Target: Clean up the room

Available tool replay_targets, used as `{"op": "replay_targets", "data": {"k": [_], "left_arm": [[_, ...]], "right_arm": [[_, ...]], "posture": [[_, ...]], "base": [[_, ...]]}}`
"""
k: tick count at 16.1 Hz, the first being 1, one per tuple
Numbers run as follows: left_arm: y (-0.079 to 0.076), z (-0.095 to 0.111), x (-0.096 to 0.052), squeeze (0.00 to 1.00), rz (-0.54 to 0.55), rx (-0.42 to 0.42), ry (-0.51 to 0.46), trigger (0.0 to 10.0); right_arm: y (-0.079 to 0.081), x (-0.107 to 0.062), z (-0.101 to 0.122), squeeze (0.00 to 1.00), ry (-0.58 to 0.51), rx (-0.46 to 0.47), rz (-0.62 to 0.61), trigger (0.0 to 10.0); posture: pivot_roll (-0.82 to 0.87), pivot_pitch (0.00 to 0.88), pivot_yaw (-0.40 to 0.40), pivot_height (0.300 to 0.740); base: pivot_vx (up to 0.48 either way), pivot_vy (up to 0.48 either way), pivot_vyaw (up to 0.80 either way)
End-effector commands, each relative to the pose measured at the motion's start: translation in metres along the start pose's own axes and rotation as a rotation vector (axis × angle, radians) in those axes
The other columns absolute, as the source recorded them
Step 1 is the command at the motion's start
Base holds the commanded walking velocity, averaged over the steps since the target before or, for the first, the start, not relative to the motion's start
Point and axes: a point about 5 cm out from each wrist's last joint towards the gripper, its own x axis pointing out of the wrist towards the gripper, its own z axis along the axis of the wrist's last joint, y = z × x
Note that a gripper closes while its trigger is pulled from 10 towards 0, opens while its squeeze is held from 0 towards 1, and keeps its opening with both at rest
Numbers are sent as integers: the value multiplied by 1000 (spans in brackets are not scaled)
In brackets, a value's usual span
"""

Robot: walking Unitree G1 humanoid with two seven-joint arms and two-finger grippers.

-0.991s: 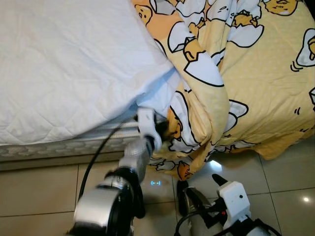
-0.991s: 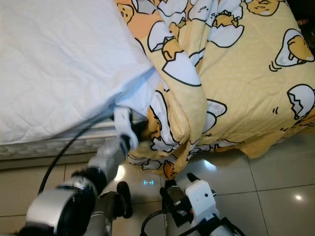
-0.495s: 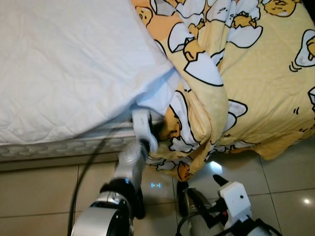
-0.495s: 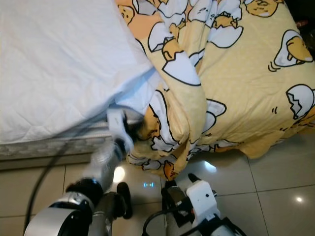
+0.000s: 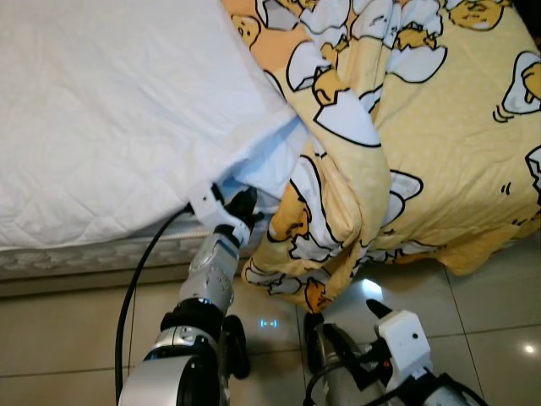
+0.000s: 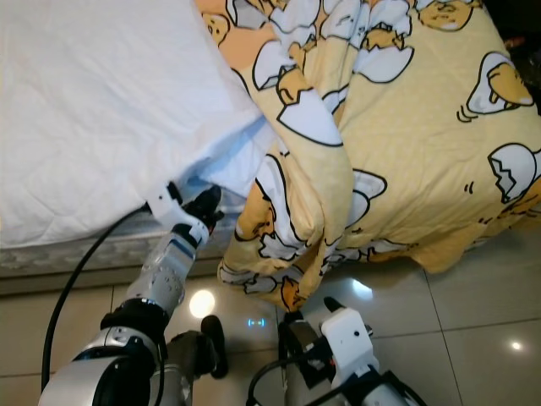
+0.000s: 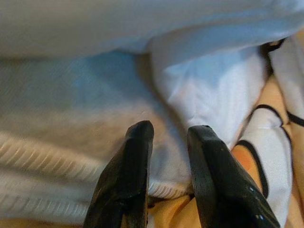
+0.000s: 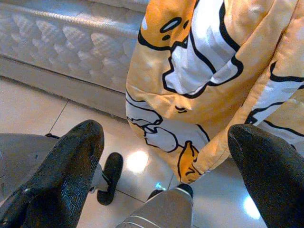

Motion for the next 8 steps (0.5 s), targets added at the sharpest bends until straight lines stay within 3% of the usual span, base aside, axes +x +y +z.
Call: {"op": "replay_targets", "data": {"k": [1,8], "left_arm": [[-24,-29,1,1000,-17,-100,67,10000],[-38,3,22,1000,-78,40,42,10000]], "right_arm": [[0,-4,-7,8,27,17,-1,10000],[3,-2,9,8,-55,36,4,10000]], "posture": [[-368,334,15,731],[-382,342,19,731]], "base": [[0,0,0],[0,0,0]]}}
